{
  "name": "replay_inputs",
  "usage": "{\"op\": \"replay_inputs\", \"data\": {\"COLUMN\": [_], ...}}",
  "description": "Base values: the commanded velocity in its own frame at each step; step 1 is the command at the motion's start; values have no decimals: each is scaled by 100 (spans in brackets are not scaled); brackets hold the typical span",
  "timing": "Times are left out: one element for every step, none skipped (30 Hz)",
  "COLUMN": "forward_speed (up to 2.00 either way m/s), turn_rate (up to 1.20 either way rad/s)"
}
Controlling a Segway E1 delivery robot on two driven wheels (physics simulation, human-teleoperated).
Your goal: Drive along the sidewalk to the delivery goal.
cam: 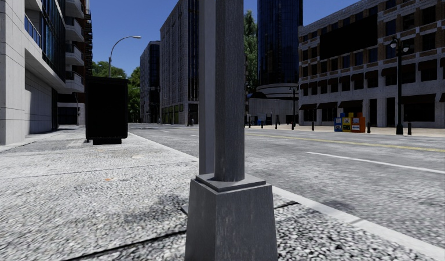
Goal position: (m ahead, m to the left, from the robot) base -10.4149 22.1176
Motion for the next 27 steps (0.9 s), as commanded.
{"op": "replay_inputs", "data": {"forward_speed": [0,0,0,0,0,0,0,0,0,0,0,0,0,0,0,0,0,0,0,0,0,0,0,0,0,0,0], "turn_rate": [0,0,0,0,0,0,0,0,0,0,0,0,0,0,0,0,0,0,0,0,0,0,0,0,0,0,0]}}
